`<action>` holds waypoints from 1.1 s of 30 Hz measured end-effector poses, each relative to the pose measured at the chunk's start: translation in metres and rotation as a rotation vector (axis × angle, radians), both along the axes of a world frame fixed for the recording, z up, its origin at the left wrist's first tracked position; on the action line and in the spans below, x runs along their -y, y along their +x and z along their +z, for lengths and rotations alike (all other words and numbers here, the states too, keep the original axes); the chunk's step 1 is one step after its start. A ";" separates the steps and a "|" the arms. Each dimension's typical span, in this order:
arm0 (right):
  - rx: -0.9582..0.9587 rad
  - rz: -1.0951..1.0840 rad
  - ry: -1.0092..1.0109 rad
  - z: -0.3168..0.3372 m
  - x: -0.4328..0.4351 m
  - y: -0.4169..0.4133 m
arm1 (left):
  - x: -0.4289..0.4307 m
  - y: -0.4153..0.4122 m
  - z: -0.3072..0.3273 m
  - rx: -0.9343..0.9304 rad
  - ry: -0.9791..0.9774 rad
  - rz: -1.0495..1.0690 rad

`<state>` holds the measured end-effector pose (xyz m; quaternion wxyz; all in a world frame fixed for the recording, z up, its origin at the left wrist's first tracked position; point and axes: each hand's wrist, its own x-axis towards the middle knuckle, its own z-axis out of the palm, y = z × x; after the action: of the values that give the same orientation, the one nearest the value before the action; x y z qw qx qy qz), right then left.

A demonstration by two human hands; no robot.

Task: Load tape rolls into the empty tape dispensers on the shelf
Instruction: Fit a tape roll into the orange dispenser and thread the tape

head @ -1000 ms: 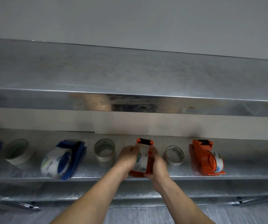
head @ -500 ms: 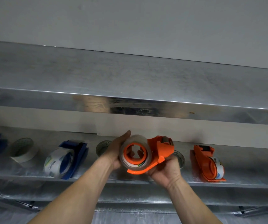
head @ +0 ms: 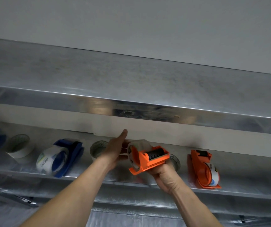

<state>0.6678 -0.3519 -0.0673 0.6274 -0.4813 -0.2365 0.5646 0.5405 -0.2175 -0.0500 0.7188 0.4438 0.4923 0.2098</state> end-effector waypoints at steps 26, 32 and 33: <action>0.617 -0.061 -0.178 0.013 0.021 -0.003 | 0.025 0.021 0.015 -0.112 0.447 -0.346; 0.549 -0.019 -0.171 0.022 0.021 -0.007 | 0.020 0.020 0.017 -0.132 0.468 -0.377; 0.530 -0.014 -0.173 0.023 0.021 -0.008 | 0.020 0.020 0.015 -0.150 0.478 -0.385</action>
<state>0.6596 -0.3727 -0.0443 0.5043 -0.6655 -0.3398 0.4328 0.5604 -0.2379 -0.0345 0.5825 0.6992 0.3877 0.1465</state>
